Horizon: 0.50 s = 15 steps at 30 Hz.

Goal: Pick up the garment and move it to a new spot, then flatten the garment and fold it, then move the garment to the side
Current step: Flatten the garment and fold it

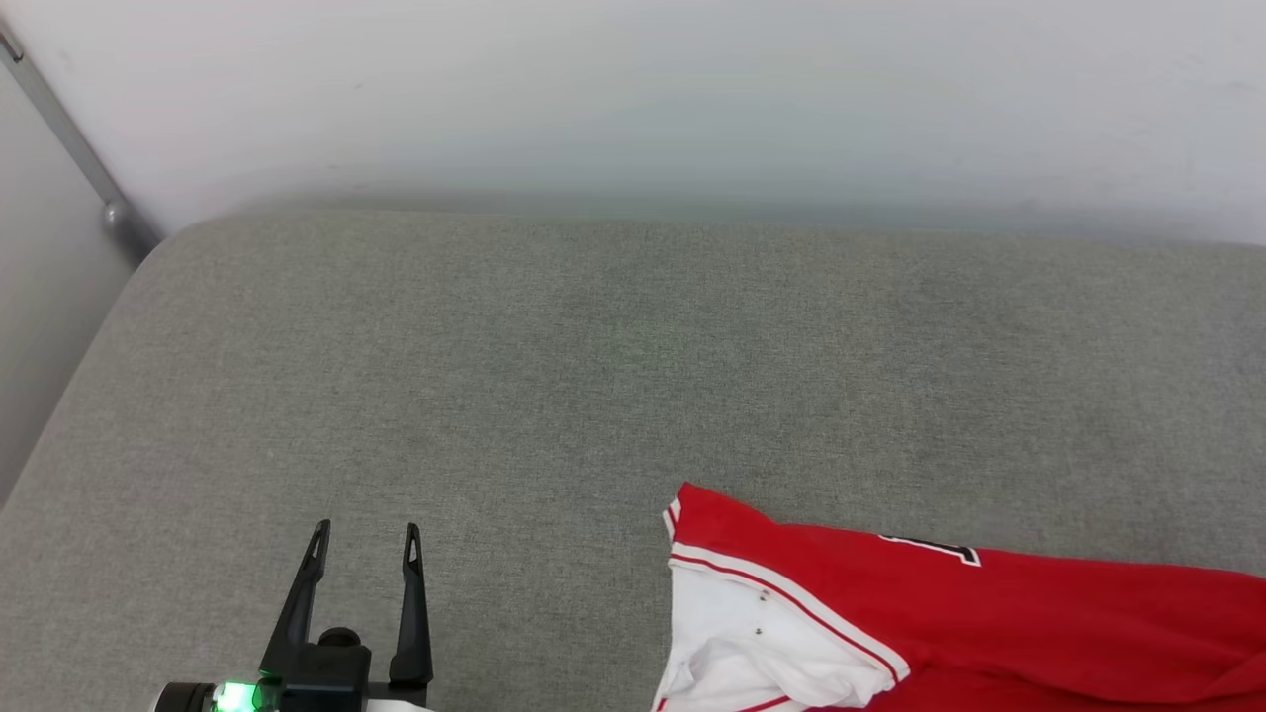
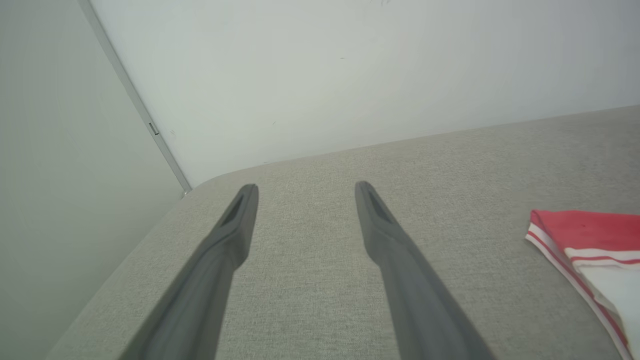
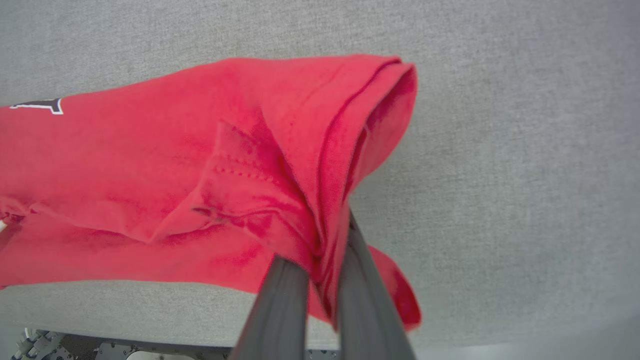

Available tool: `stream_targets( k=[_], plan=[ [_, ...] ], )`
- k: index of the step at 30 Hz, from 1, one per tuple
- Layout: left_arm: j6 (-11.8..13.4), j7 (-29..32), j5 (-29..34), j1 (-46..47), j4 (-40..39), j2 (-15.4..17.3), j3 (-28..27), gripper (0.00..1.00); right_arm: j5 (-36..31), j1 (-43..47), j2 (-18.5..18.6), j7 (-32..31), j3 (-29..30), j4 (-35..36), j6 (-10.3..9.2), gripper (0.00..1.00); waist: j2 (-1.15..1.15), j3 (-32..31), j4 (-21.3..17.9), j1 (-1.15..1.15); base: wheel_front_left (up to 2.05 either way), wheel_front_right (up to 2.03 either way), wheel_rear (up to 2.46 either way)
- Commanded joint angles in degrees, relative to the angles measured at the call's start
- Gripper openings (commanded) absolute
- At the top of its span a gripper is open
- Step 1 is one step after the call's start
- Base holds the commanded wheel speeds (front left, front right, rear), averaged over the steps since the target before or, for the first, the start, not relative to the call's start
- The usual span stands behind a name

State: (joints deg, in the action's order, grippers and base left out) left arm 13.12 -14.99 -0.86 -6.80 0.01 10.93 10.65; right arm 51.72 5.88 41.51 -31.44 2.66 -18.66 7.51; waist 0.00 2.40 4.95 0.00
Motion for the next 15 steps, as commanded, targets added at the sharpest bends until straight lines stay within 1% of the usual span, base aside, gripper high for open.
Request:
stream_targets(
  k=[1,4,7,15],
  plan=[
    [-0.11,-0.25,0.19,-0.45,0.04,-0.06,0.01,1.0,-0.32,0.11,0.45,-0.48,0.6,-0.17,-0.05,0.0,0.0,-0.09,-0.08,0.0,0.0,0.0,0.0],
    [-0.32,-0.25,0.32,-0.89,0.16,-0.16,0.06,1.0,-0.82,0.67,0.74,-1.51,1.23,1.33,-0.05,0.0,0.0,-0.3,-0.12,0.0,0.0,0.0,0.0],
    [-0.45,-0.25,0.18,-1.02,0.2,-0.36,-0.02,1.0,-1.03,1.73,0.37,-2.36,0.79,5.47,-0.04,0.0,0.0,-0.49,-0.16,0.0,0.0,0.0,0.0],
    [-1.1,-0.25,0.06,-0.84,0.08,-0.65,-0.42,1.0,-1.71,3.79,-0.45,-5.73,-3.31,23.82,-0.04,0.0,0.0,-0.39,-0.35,0.0,0.0,0.0,0.0]
  ],
)
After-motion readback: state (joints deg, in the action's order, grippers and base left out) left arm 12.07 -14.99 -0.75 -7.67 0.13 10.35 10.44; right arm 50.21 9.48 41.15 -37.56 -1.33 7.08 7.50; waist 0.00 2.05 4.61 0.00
